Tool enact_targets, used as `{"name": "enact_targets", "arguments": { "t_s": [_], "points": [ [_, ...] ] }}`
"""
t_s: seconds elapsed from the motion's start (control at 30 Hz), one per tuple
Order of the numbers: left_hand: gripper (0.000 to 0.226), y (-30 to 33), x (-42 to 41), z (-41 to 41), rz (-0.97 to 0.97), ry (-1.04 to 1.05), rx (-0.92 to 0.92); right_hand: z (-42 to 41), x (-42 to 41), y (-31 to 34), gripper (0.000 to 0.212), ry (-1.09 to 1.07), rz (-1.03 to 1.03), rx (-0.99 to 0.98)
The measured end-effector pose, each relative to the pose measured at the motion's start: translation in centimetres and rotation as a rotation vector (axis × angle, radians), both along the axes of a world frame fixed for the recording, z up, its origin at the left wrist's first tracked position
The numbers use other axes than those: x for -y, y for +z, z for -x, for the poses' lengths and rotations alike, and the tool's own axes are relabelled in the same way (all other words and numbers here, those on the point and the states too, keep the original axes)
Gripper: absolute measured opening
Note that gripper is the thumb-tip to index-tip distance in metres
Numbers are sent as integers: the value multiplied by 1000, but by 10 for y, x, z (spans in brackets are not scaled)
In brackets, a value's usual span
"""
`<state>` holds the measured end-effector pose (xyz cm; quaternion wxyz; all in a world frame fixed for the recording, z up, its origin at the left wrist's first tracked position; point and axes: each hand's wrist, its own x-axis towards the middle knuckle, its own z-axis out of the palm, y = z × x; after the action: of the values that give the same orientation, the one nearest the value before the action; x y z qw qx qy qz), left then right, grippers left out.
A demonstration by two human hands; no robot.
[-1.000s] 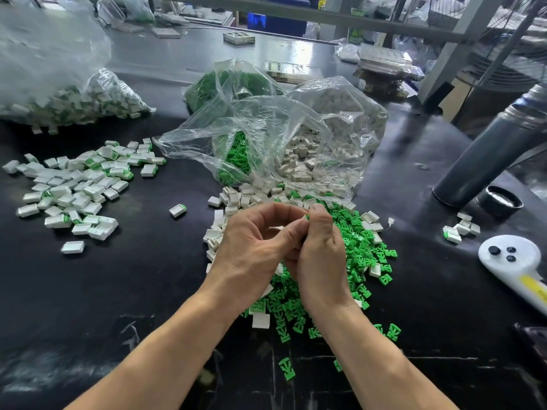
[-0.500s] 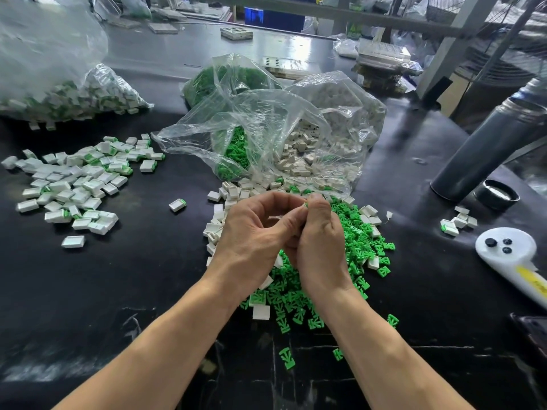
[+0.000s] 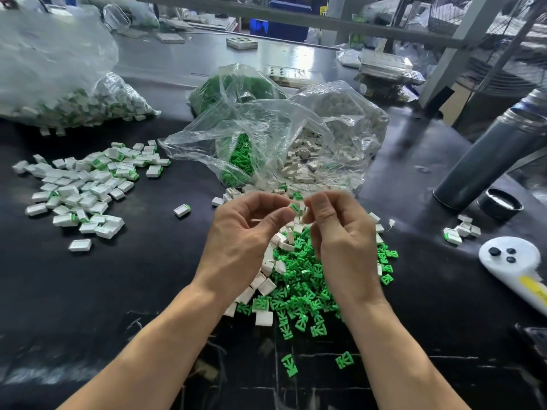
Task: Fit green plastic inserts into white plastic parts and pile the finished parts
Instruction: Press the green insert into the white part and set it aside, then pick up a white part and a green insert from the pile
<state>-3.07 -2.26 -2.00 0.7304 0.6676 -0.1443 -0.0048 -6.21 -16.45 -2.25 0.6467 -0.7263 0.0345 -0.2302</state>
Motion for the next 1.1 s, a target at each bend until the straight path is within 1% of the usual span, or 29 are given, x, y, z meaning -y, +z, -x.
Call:
{"name": "enact_targets", "arguments": {
  "t_s": [0.07,0.13,0.3,0.4,0.53,0.63,0.77,0.9,0.97,1.1],
  "points": [
    [8,2,-1,0,39,14,3,1,7,0,11,25,73,38],
    [9,4,-2,1,55,19,14,3,8,0,4,59,131,49],
    [12,2,-6,-1,-11,22,63,2,4,-2,7,102,186,43],
    [14,-1,-9,-2,-98,13,130,0,7,-2,8,122,200,49],
    [20,-3,-10,-4,-190,13,207,-4,9,-6,7,164,205,-3],
    [22,-2,-10,-4,-205,8,208,-7,12,-10,6,167,237,-5],
    [20,0,-10,-7,-221,-3,209,-9,17,-12,4,160,259,4],
    [19,-1,-16,-11,-201,18,183,-7,30,-5,5,123,71,30],
    [18,-1,-17,-12,-175,22,162,-5,31,-2,7,136,32,28],
    [16,-3,-15,-13,-160,5,138,-4,18,-4,5,204,131,-44]
  ]
}}
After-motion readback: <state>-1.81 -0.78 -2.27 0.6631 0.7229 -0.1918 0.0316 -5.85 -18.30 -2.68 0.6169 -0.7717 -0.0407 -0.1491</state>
